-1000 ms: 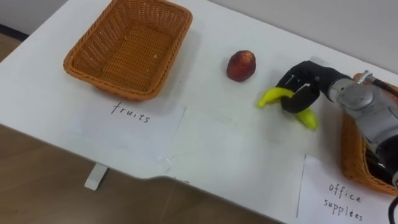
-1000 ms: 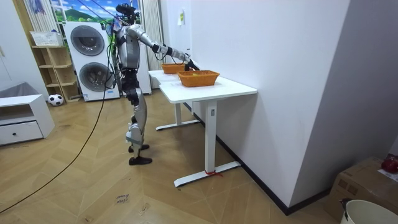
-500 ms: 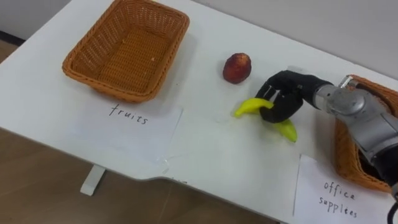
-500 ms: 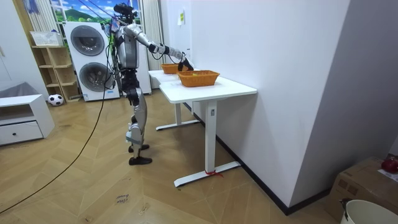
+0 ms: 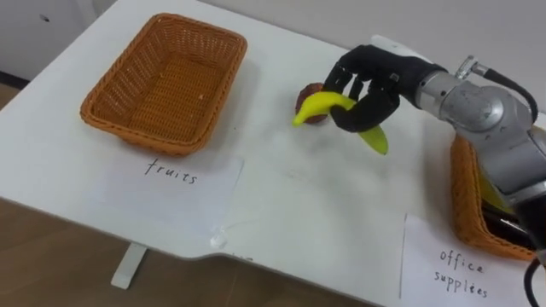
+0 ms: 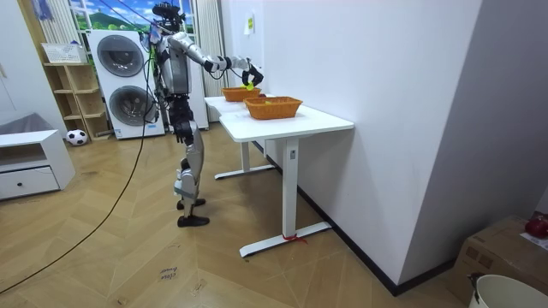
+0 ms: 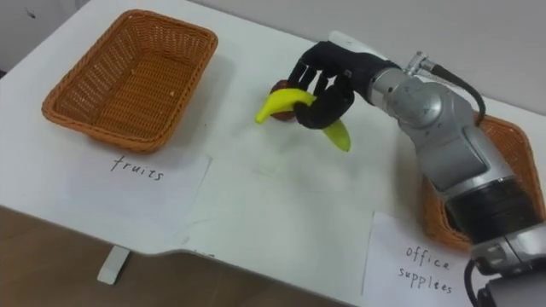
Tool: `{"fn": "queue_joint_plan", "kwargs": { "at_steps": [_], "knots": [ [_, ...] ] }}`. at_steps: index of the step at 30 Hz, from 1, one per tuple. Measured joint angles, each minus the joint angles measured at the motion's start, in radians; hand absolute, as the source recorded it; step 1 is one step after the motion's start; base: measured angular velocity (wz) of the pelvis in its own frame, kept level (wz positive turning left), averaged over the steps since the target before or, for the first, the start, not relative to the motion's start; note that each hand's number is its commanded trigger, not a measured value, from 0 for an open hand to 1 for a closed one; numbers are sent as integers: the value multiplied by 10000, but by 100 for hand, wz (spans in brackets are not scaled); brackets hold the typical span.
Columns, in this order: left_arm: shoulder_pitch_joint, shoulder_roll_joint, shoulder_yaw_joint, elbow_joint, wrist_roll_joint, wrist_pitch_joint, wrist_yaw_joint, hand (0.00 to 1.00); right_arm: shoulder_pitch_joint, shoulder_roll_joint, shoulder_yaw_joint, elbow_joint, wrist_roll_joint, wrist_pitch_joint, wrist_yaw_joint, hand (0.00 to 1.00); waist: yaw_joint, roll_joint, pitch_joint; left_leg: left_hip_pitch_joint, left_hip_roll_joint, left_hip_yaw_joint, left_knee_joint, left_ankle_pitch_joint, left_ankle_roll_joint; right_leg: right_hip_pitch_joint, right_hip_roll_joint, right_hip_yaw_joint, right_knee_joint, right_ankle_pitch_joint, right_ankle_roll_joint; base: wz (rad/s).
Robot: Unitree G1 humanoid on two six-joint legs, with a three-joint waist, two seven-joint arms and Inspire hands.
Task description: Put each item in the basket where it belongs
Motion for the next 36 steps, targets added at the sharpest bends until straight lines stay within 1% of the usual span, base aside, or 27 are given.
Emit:
{"fn": "queue_joint_plan", "kwargs": {
  "at_steps": [3,4,5,7,8,10,11,13,15,17,18,19,21,24,25,26,28,29,31,33,35,36],
  "knots": [
    [177,-57,8,-165,1,18,-15,0,-7,5,-4,-173,49,9,-17,100,30,-38,-22,56,-36,-38,9,0,0,146,-19,-58,-138,0,0,5],
    [232,-57,38,-259,1,24,-15,0,-22,5,-5,-320,52,27,-76,100,30,-50,-20,40,-35,-55,13,0,0,144,-24,-141,-137,0,0,3],
    [288,-62,81,-366,3,44,-16,0,-47,5,-4,-414,55,28,-99,100,28,-56,-24,31,-37,-83,13,0,0,148,-32,-235,-129,0,0,8],
    [319,-112,296,-586,15,53,-19,0,-169,4,-5,-474,50,89,-99,100,35,-71,-29,16,-42,-133,0,7,-3,147,-30,-260,-124,0,0,5],
    [324,-127,432,-665,73,59,-19,0,-208,4,-16,-608,51,198,-119,100,96,-91,-40,25,-39,-133,-62,16,-8,146,-22,-249,-124,0,0,0],
    [288,-129,571,-702,76,70,-19,0,-207,4,-17,-785,48,233,-149,100,190,-131,-60,72,-35,-137,-103,59,-28,150,-17,-263,-124,0,0,0],
    [300,-132,582,-702,73,82,-17,0,-216,6,-16,-822,47,234,-155,100,265,-169,-55,123,-37,-160,-162,97,-30,174,-20,-267,-118,0,0,7],
    [289,-131,582,-718,76,84,-17,0,-269,31,-6,-822,48,305,-156,100,292,-231,-52,142,-39,-213,-181,111,-28,207,-23,-323,-115,0,0,8],
    [248,-138,583,-734,87,109,-17,0,-431,126,-1,-818,53,423,-165,100,308,-271,-22,141,-39,-221,-182,110,-29,208,-25,-380,-116,-1,1,0],
    [197,-134,588,-731,83,199,-21,0,-535,132,1,-816,77,499,-182,100,479,-362,27,135,-40,-222,-196,108,-29,216,-35,-562,-114,-1,1,0],
    [150,-140,586,-730,81,244,-42,0,-604,182,4,-816,55,628,-182,100,558,-397,57,136,-40,-229,-217,107,-29,250,-35,-589,-117,0,1,4],
    [130,-141,586,-726,81,279,-67,0,-624,224,5,-816,44,672,-181,100,579,-409,59,148,-42,-250,-230,107,-29,267,-35,-591,-117,0,1,7],
    [70,-149,586,-691,85,358,-142,0,-695,469,6,-810,45,759,-181,100,783,-424,57,210,-47,-279,-267,107,-27,319,-36,-650,-121,0,1,4],
    [67,-144,620,-666,109,380,-179,0,-771,729,13,-709,68,770,-193,100,1002,-388,84,261,-53,-294,-271,107,-27,344,-39,-740,-130,-1,2,5],
    [76,-146,629,-652,167,379,-202,0,-776,798,55,-665,84,767,-220,100,1165,-334,124,321,-51,-298,-285,107,-26,396,-40,-792,-136,-4,6,5],
    [99,-144,645,-639,177,382,-241,0,-777,798,169,-633,85,763,-256,100,1271,-265,181,371,-63,-412,-301,104,-23,471,-45,-846,-137,-9,15,11],
    [106,-127,716,-626,179,383,-250,0,-778,819,241,-593,93,749,-268,100,1344,-226,210,322,-90,-568,-302,104,-23,474,-56,-919,-134,-32,51,26],
    [114,-120,738,-598,187,385,-252,0,-793,838,241,-563,107,748,-272,100,1385,-209,221,266,-116,-697,-291,104,-23,469,-71,-1013,-134,-55,81,32],
    [195,-133,737,-570,227,391,-253,0,-818,847,240,-565,126,742,-285,100,1436,-194,216,197,-165,-764,-276,107,-22,450,-122,-1110,-127,-125,139,19],
    [302,-159,736,-519,328,395,-263,0,-881,845,240,-562,113,737,-309,100,1572,-178,211,181,-209,-836,-273,111,-14,461,-163,-1174,-130,-168,148,9],
    [390,-141,739,-480,532,402,-263,0,-896,844,240,-517,82,733,-450,100,1577,-152,214,162,-252,-1028,-257,117,-5,517,-193,-1353,-127,-185,165,23],
    [417,-145,741,-473,615,402,-263,0,-897,845,241,-516,68,730,-483,100,1597,-152,214,157,-260,-1071,-254,118,-4,531,-198,-1363,-128,-187,167,23]
  ]
}}
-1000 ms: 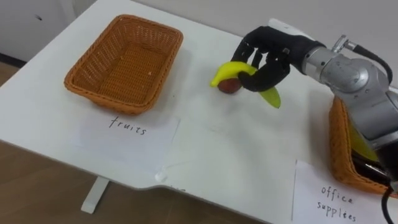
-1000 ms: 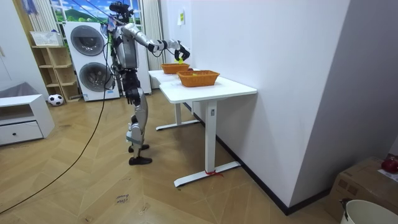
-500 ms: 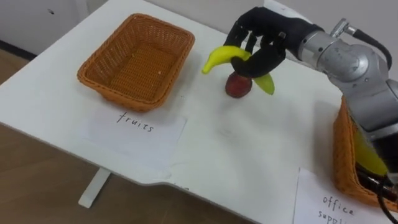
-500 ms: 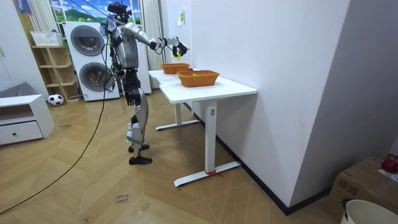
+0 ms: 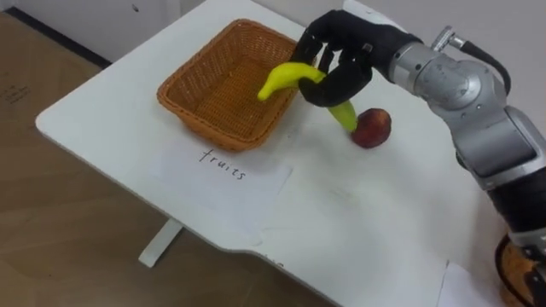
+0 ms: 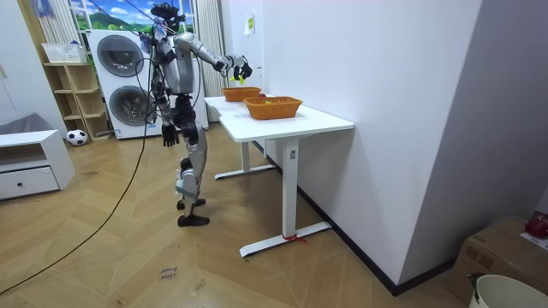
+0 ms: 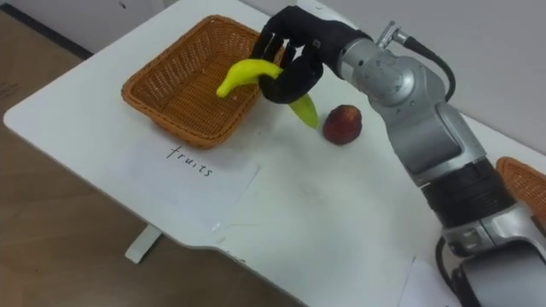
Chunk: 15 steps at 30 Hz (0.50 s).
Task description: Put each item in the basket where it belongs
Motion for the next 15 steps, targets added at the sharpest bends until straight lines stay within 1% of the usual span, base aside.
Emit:
{"fn": "queue_joint_plan", "kwargs": {
  "at_steps": [2,4,6,9,11,15],
  "knots": [
    [46,-62,-5,2,141,-4,0,0,-68,5,6,123,9,-85,-66,100,74,-1,-6,1,-61,-105,39,2,4,40,-50,16,6,-49,51,15],
    [66,-150,-6,3,145,-3,-6,0,-198,7,47,296,37,-125,-236,100,224,-9,-12,2,-109,-108,78,2,4,61,-117,28,6,-87,69,2],
    [104,-231,-7,-19,142,0,-3,0,-508,8,439,828,101,-147,-568,100,311,1,-13,28,-124,-130,127,3,5,119,-175,20,7,-147,111,0],
    [138,-259,-7,-215,144,0,41,0,-699,49,806,1307,280,-192,-795,100,442,-23,-30,19,-133,-170,145,3,6,125,-177,-3,14,-148,113,0],
    [129,-262,-1,-310,144,-6,83,0,-704,88,809,1525,335,-192,-814,100,586,-32,-37,2,-133,-173,165,3,6,122,-176,-24,17,-150,112,0],
    [153,-263,9,-318,122,19,181,0,-958,234,809,1922,337,-187,-903,100,655,-51,-47,-89,-124,-220,169,12,21,61,-155,-106,24,-154,108,2]
  ]
}}
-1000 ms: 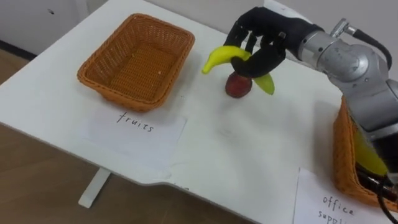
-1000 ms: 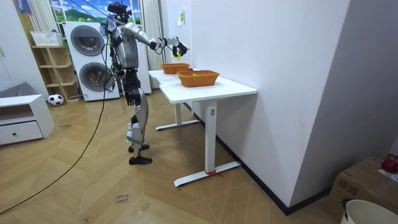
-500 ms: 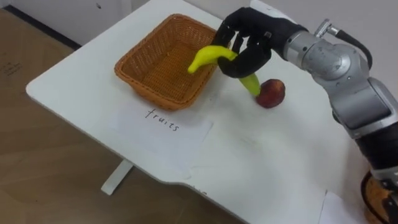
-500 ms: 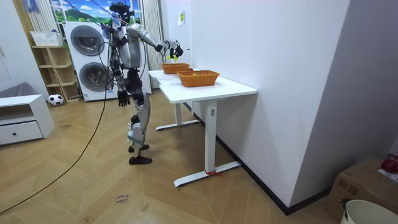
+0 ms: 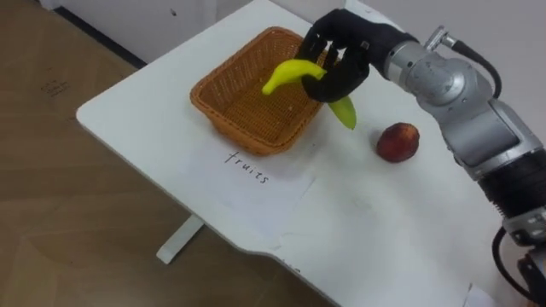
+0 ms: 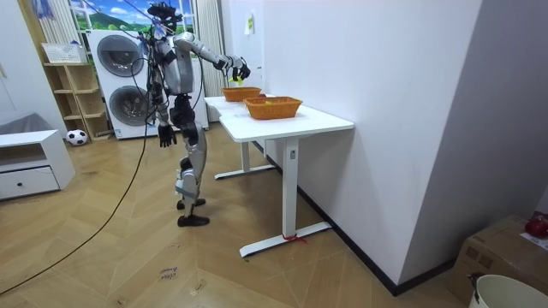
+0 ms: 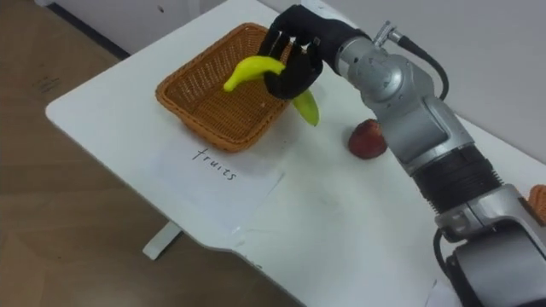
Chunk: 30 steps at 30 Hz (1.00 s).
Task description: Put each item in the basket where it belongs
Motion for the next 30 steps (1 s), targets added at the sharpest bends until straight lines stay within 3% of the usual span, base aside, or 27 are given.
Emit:
{"fn": "queue_joint_plan", "kwargs": {
  "at_steps": [10,17,30],
  "knots": [
    [72,4,2,61,6,7,8,0,-99,351,0,-4,-47,-6,-539,100,173,-101,-59,-83,-48,-239,96,4,4,65,47,-260,14,3,-4,7],
    [116,-15,4,120,13,5,-6,0,-97,431,45,43,-873,-137,-992,100,212,-29,3,-63,-153,-493,114,9,13,201,-12,-460,-14,1,-2,10],
    [186,-26,-37,98,22,-193,-6,0,-95,638,375,306,-1589,-687,-1673,100,204,-34,6,-65,-184,-692,98,10,17,302,-18,-714,-13,-5,9,6]
  ]
}}
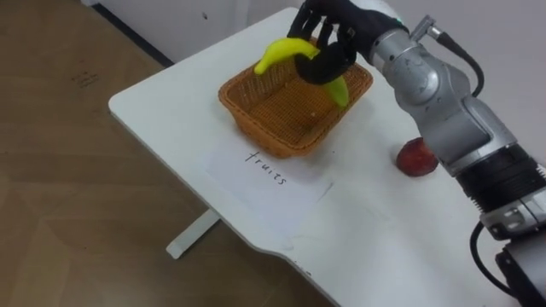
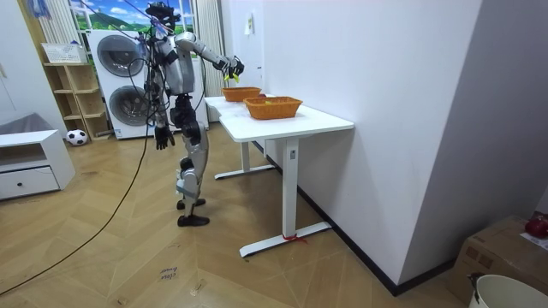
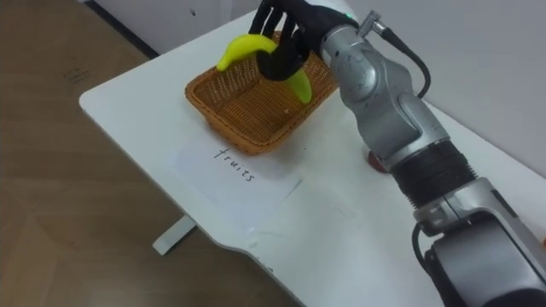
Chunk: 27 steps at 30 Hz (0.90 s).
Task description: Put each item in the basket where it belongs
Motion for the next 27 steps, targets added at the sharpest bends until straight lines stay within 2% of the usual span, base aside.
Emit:
{"fn": "queue_joint_plan", "kwargs": {
  "at_steps": [4,7,11,15,20,21,22,23,24,25,27],
  "knots": [
    [81,-1,-26,20,1,-74,0,0,0,10,18,180,3,-156,-76,100,13,-12,16,13,-13,-73,-5,1,1,42,-1,0,0,-6,10,7],
    [102,-15,-27,144,1,-84,0,0,-1,173,19,647,3,-308,-241,100,37,-33,24,14,-10,-65,-9,1,1,77,3,0,4,-17,27,0],
    [96,0,-30,322,95,-104,1,0,0,427,182,1000,8,-311,-394,100,75,-32,27,15,-4,-69,-17,0,1,72,8,-33,2,-21,34,-1],
    [46,1,-51,322,95,-106,2,0,0,521,399,1191,3,-319,-508,100,264,-47,25,13,-2,-70,-11,1,0,66,-3,-275,2,-22,36,0],
    [62,5,-94,396,87,-104,8,0,0,622,526,1205,23,-344,-616,100,341,-92,37,23,-7,-102,7,2,-1,96,-8,-317,-1,-22,37,3],
    [69,5,-95,409,87,-104,8,0,1,621,590,1205,26,-348,-626,91,340,-97,39,27,-9,-106,7,2,-1,105,-8,-325,-4,-23,37,0],
    [79,9,-92,421,87,-104,8,0,1,618,766,1208,52,-355,-676,69,361,-106,43,41,-8,-107,7,2,-1,114,-7,-341,-4,-23,38,0],
    [71,14,-93,425,87,-104,4,0,2,628,906,1232,69,-364,-695,62,396,-113,47,52,-4,-102,6,2,-1,114,-8,-342,-5,-24,39,0],
    [59,18,-94,426,86,-105,0,0,2,629,1042,1286,69,-379,-702,18,440,-113,48,58,-3,-101,7,2,-1,116,-10,-343,-6,-24,40,0],
    [58,22,-93,426,86,-107,-1,0,2,629,1100,1310,69,-383,-704,0,461,-114,47,61,-3,-101,7,2,-1,119,-10,-343,-7,-25,41,0],
    [59,47,-92,425,86,-106,-15,0,2,648,1188,1399,75,-401,-706,0,530,-120,45,62,-1,-102,1,2,-1,122,-13,-346,-7,-25,41,0]
  ]
}}
